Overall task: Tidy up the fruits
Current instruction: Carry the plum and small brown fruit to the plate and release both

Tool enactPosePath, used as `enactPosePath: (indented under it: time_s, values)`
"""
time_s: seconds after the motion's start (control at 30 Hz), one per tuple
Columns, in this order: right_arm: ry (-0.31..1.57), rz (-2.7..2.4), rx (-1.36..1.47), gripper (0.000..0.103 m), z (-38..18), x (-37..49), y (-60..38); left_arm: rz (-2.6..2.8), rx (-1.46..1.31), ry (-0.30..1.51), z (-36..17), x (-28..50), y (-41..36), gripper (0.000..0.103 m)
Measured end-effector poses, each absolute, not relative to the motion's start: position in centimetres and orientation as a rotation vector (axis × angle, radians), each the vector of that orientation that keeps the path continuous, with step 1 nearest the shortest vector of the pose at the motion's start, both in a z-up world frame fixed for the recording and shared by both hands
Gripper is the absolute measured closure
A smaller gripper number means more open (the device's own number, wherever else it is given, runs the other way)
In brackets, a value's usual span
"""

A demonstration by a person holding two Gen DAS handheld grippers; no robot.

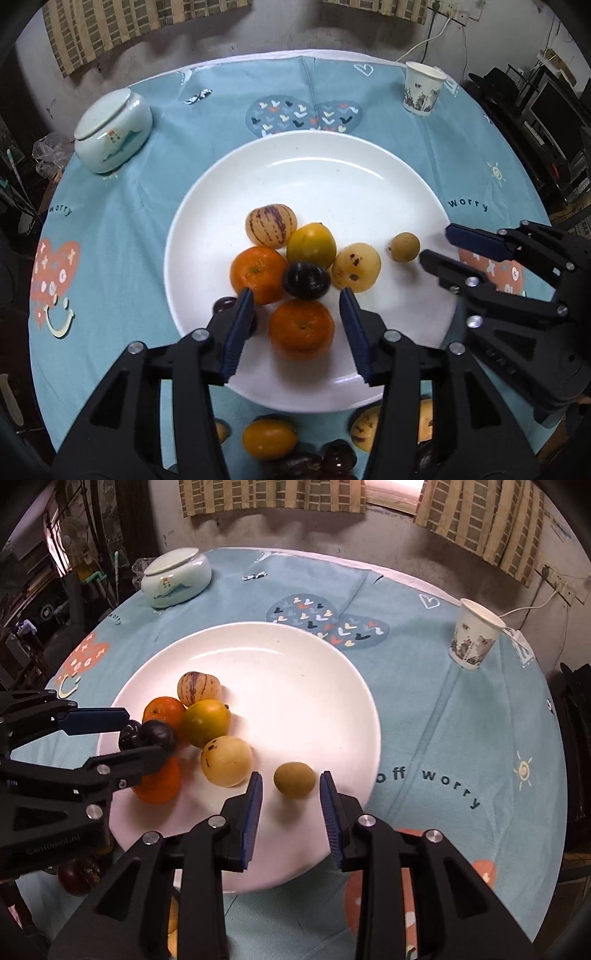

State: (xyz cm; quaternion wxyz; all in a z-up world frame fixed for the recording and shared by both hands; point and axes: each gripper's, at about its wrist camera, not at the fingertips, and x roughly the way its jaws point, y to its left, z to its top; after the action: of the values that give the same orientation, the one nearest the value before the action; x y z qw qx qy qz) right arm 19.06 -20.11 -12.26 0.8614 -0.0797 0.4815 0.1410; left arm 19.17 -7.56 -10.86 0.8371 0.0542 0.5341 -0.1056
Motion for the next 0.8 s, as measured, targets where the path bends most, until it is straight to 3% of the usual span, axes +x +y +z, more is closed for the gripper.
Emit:
enactPosePath:
  time_s: [0.13, 0.2, 0.27, 0.3, 0.33, 0.37, 0.47, 0.67, 0.8]
  values:
    - [0.893, 0.282, -0.111, 0.071, -8.1, 16.4, -21.6, -0.221, 0.107, 1.002, -7.0, 16.9, -5.6, 0.051]
    - [0.761, 0.26, -0.12, 0.071, -4.6, 13.6, -22.4, -0.224, 0.111, 0.903, -4.7, 15.0, -4.4, 0.034]
    - [0.623, 0.238, -0.111, 0.068, -1.1, 10.6, -23.3, -0.224, 0.119, 0.791, -2.4, 12.6, -3.2, 0.027]
    - [0.548, 0.223, -0.092, 0.057, 0.8, 8.5, -23.9, -0.22, 0.121, 0.744, -1.6, 11.5, -2.6, 0.023]
    - [0.492, 0.21, -0.071, 0.024, 2.1, 6.7, -24.5, -0.218, 0.123, 0.695, -0.8, 10.3, -2.0, 0.021]
    - [0.434, 0.209, -0.042, 0.002, 3.2, 4.9, -25.2, -0.219, 0.122, 0.659, -0.3, 9.1, -1.4, 0.018]
    - [0.338, 0.285, 0.034, 0.001, 4.3, 0.5, -26.9, -0.222, 0.129, 0.613, -0.1, 6.8, -0.3, 0.014]
    - [0.632, 0.287, 0.207, 0.001, -3.2, 0.0, -29.1, -0.256, 0.149, 0.598, -4.1, 3.3, 0.7, 0.01]
    - [0.63, 0.293, 0.265, 0.001, -7.3, -1.1, -29.9, -0.259, 0.207, 0.581, -6.7, 1.9, 0.1, 0.009]
